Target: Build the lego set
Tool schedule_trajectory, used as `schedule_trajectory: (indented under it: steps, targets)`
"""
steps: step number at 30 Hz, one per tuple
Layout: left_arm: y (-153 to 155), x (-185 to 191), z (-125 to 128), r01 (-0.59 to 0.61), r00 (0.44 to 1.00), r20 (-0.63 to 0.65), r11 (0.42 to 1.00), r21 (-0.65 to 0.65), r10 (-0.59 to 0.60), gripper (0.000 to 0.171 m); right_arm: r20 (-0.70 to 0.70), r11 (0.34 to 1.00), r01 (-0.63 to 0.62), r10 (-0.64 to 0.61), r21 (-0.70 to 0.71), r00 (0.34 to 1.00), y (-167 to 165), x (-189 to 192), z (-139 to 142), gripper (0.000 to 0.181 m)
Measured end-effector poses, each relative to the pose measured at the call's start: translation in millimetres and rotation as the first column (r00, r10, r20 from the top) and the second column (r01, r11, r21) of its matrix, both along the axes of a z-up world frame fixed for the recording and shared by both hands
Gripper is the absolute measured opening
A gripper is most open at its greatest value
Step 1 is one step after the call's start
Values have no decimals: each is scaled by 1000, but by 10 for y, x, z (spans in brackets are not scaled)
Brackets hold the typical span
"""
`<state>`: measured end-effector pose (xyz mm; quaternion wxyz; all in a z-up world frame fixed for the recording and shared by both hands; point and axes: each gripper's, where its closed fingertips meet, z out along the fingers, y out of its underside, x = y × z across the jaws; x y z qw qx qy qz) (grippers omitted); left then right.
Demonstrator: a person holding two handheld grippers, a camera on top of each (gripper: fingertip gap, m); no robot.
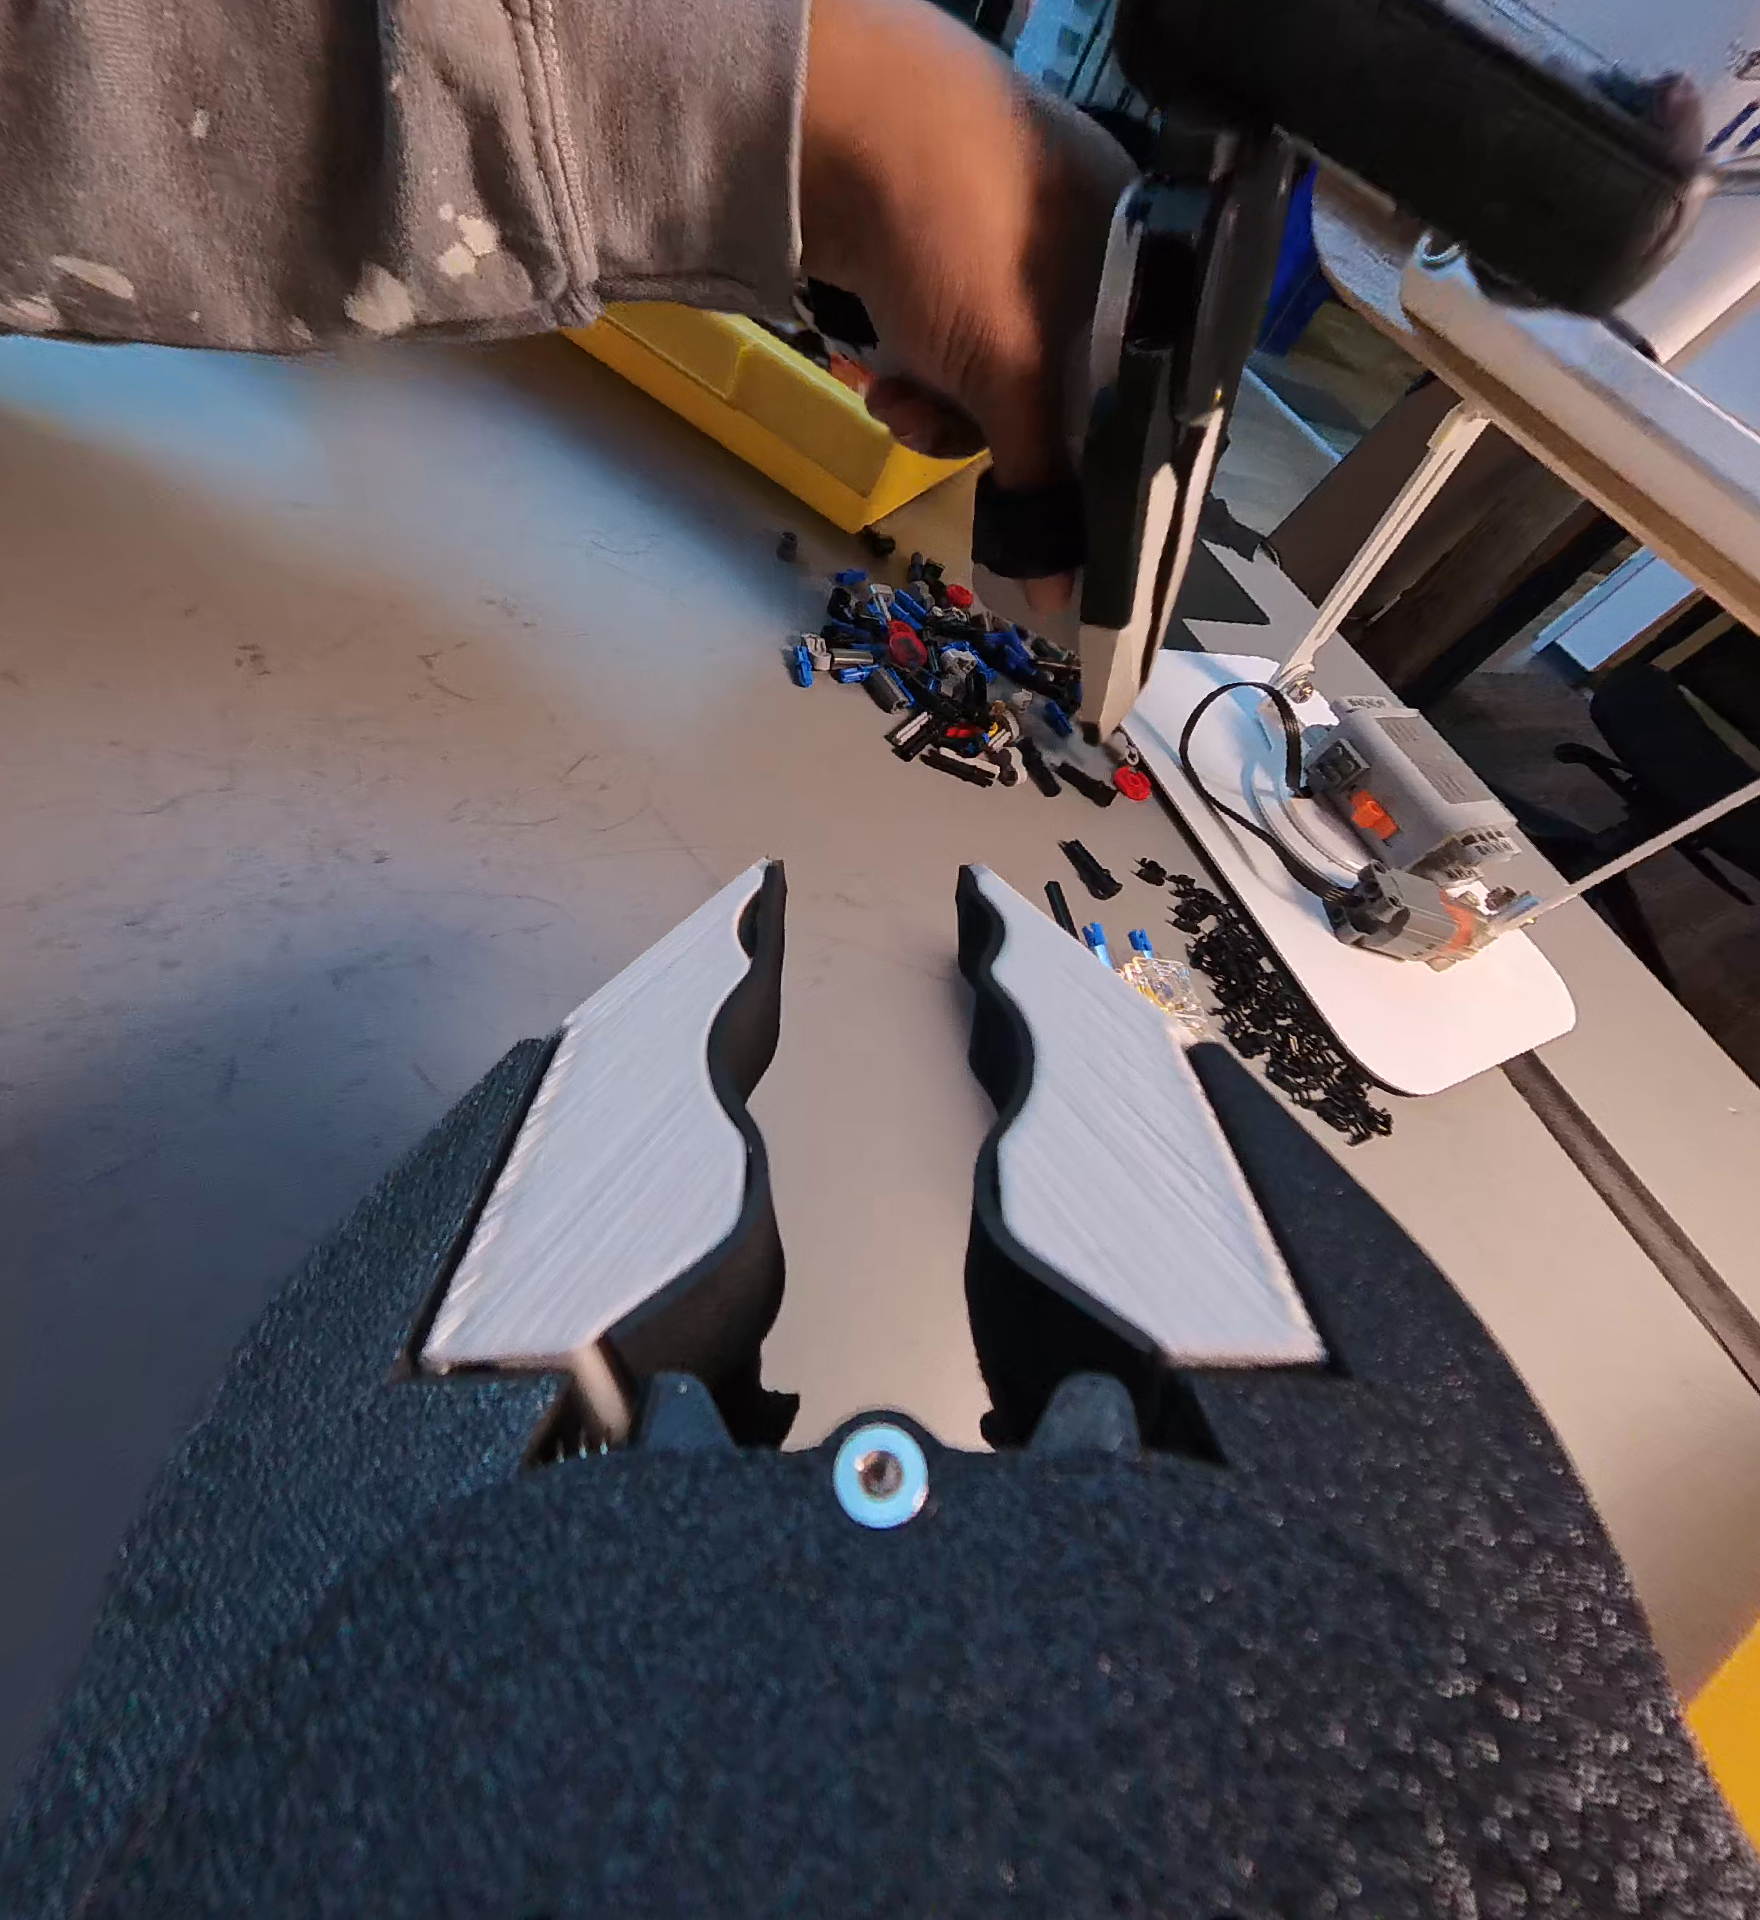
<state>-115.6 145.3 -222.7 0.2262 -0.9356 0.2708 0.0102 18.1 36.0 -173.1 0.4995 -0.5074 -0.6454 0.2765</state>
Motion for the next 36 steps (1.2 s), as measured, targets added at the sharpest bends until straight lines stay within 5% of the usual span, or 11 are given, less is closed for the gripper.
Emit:
schedule_trajectory:
  steps: [5, 9, 13, 21, 29, 36]
  targets:
    - [-611, 464, 550, 166, 979, 98, 976, 143, -181, 3, -32, 999, 26, -26, -19, 999, 69, 46, 71, 32]
    - [-1376, 582, 227, 228, 960, 150, 972, 58, -235, 3, -25, 997, 38, -40, -64, 999, 87, 56, 74, 39]
    - [-1830, 580, -25, 167, 958, 225, 983, 73, -180, 3, 6, 996, 11, -10, -89, 1000, -4, -51, 15, 39]
    - [-1925, 457, -106, 135, 954, 251, 984, 120, -162, 13, 21, 983, -6, 10, -184, 1000, -144, -512, 25, 38]
    - [-1573, -157, 311, -236, 910, 411, 890, 389, 62, 16, 202, 955, 216, -176, -201, 964, 200, -722, -174, 24]
    - [-1559, -237, 415, -275, 904, 423, 850, 450, 69, 16, 371, 931, 268, -165, -246, 914, 265, -1124, -493, 8]
